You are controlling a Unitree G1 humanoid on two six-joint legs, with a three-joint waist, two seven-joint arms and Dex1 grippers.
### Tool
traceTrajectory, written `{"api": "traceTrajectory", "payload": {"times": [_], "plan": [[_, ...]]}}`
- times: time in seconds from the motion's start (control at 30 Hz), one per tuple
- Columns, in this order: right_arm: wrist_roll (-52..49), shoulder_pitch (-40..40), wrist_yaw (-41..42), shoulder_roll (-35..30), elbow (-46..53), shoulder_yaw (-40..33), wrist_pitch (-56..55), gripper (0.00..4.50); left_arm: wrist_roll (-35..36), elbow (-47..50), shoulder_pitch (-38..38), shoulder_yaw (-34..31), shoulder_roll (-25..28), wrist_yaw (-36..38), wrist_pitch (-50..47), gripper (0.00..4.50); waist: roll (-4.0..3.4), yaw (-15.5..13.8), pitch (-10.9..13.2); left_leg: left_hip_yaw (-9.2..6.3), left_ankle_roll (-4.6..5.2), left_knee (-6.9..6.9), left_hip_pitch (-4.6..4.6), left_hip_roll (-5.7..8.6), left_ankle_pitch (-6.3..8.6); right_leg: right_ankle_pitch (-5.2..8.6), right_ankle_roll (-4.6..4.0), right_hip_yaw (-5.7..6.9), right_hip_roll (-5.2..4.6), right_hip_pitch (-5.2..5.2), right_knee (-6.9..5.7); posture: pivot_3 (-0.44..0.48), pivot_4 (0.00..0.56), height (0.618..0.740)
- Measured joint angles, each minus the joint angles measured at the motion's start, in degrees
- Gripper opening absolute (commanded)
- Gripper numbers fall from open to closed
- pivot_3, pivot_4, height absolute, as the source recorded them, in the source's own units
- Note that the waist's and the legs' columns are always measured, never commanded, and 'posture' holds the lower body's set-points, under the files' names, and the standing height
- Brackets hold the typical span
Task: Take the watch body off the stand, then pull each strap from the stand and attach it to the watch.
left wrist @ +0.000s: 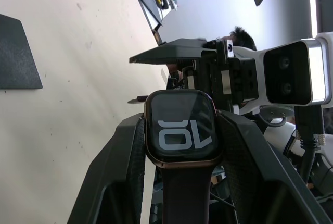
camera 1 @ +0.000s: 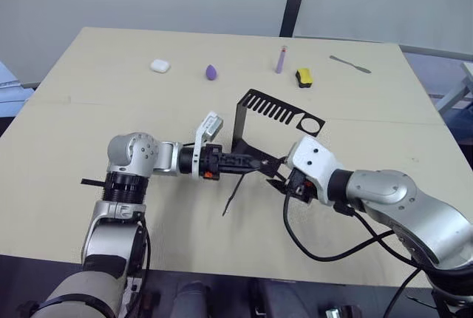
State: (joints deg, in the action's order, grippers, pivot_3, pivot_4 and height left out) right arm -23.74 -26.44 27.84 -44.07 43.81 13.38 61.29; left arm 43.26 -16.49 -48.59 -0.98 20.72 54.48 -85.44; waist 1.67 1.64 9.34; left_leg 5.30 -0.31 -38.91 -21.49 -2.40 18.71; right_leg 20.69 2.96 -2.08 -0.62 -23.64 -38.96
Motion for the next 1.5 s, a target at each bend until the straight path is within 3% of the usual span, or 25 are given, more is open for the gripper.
{"api": "traceTrajectory", "payload": {"times": [0.73,1.0,1.1,1.2,1.5], "plan": [[4.7,-0.9,0.0,1.6,-0.5,1.3,-2.5,2.19,0.1,0.6,1.2,2.0,0.6,2.3,4.4,1.59,0.0,0.0,0.0,0.0,0.0,0.01,-0.01,0.0,0.0,0.0,0.0,0.0,0.0,0.0,0.01,0.0,0.15,0.74],[4.7,2.3,0.1,1.6,0.2,-0.6,-4.2,2.19,0.1,-1.6,0.2,1.3,0.7,2.7,4.8,1.59,0.0,0.0,0.0,0.0,0.0,0.02,-0.02,0.0,0.0,0.0,0.0,0.0,0.01,0.0,0.02,0.0,0.15,0.74],[4.7,2.7,0.1,1.6,0.2,-0.6,-4.9,1.4,0.1,-1.7,0.1,1.3,0.6,2.7,4.8,1.59,0.0,0.1,0.0,0.0,0.0,0.02,-0.02,0.0,0.0,0.0,0.0,0.0,0.01,0.0,0.03,0.0,0.15,0.74],[4.7,2.6,0.1,1.6,0.2,-0.6,-5.1,0.02,0.1,-1.9,0.1,1.3,0.6,2.7,4.8,1.59,0.0,0.0,0.0,0.0,0.0,0.02,-0.02,0.0,0.0,0.0,0.0,0.0,0.0,0.0,0.03,0.0,0.15,0.74],[4.7,2.3,0.1,1.9,0.2,-0.6,-5.1,0.02,0.2,-2.0,0.0,0.9,0.5,2.7,4.8,1.59,0.0,0.0,0.0,0.0,0.01,0.02,-0.02,0.0,0.0,0.0,0.0,0.0,0.0,0.0,0.04,0.0,0.15,0.74]]}}
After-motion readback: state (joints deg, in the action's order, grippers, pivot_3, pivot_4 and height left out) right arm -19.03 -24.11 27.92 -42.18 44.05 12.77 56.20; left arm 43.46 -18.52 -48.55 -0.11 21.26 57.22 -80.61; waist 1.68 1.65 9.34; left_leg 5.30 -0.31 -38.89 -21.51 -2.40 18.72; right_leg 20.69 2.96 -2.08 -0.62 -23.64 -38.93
